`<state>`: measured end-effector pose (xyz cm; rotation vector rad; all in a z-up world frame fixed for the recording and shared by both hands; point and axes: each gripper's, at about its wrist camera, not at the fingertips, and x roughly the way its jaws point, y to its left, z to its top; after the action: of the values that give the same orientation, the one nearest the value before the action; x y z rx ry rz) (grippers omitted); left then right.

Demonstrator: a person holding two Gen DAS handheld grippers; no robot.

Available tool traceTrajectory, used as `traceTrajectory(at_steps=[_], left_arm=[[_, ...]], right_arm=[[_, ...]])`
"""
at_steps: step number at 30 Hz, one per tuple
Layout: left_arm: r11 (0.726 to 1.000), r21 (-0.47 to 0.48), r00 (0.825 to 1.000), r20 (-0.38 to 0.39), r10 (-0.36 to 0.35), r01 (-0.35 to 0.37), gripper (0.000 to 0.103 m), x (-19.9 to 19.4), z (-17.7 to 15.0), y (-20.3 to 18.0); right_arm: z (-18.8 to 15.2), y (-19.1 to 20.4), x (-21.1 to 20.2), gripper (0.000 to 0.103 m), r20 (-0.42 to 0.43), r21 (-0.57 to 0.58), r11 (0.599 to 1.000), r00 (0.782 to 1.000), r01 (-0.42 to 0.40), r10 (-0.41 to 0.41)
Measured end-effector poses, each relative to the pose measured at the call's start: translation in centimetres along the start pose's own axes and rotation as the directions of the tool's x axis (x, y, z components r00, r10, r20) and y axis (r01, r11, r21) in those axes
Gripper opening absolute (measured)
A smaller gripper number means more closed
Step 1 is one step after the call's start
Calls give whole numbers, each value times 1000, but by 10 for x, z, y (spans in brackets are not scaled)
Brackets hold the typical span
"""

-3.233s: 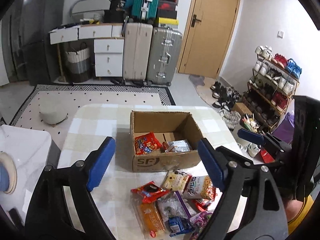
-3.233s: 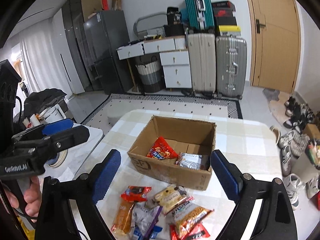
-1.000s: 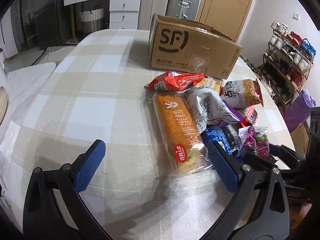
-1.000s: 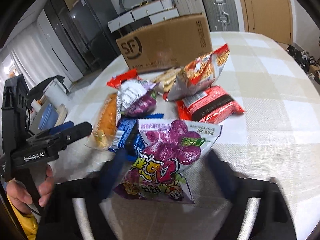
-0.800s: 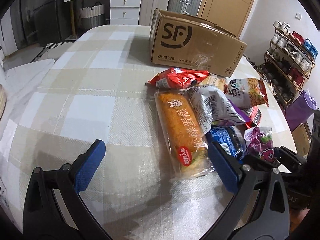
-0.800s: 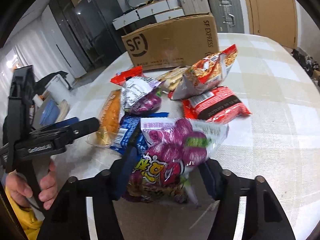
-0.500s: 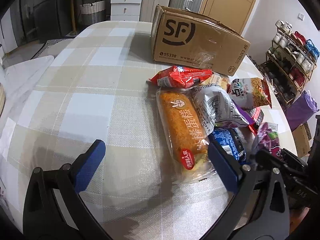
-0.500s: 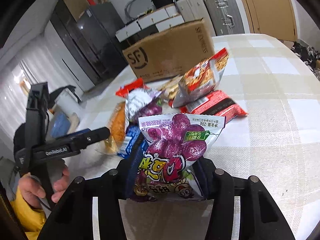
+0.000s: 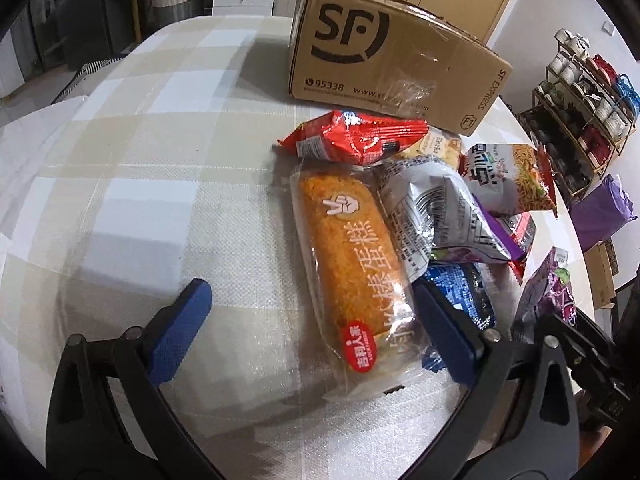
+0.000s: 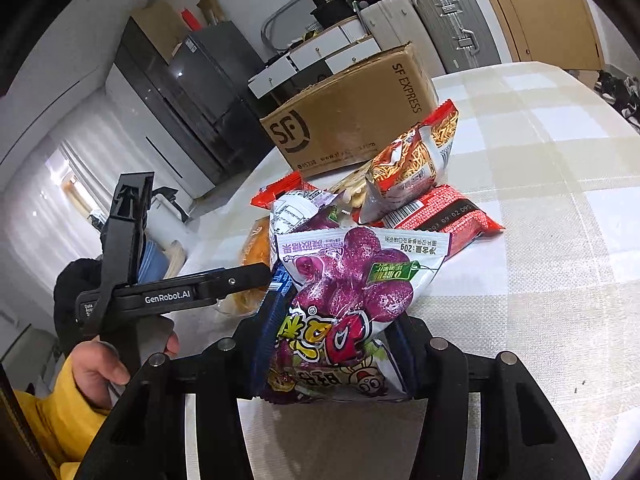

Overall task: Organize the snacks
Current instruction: 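Grasp the purple grape candy bag with the right gripper while the left gripper grasps the orange cake bun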

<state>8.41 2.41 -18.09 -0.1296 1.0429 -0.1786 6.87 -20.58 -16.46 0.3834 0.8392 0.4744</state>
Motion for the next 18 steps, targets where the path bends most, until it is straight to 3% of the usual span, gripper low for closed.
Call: traceTrajectory(at_steps=[3,5,7,18], left_arm=[[1000,15,1000,12,-19,19,76,-3,0,1],[999,27,999,15,-41,41,49,-5,-1,0],[995,42,996,8,-87,87,35,-7,-3,-1],[998,51,998,43,-44,42,33,-33,-16,7]], right_arm=[[-1,-4,-4,51,7,17,1000,1000,-16,15],[-2,-5,-5,51,9,25,999,1000,-22,22],[-3,-7,-7,51,11,30,999,1000,-27,27],[-4,-9,-16,51,40,41,998,998,-44,42]])
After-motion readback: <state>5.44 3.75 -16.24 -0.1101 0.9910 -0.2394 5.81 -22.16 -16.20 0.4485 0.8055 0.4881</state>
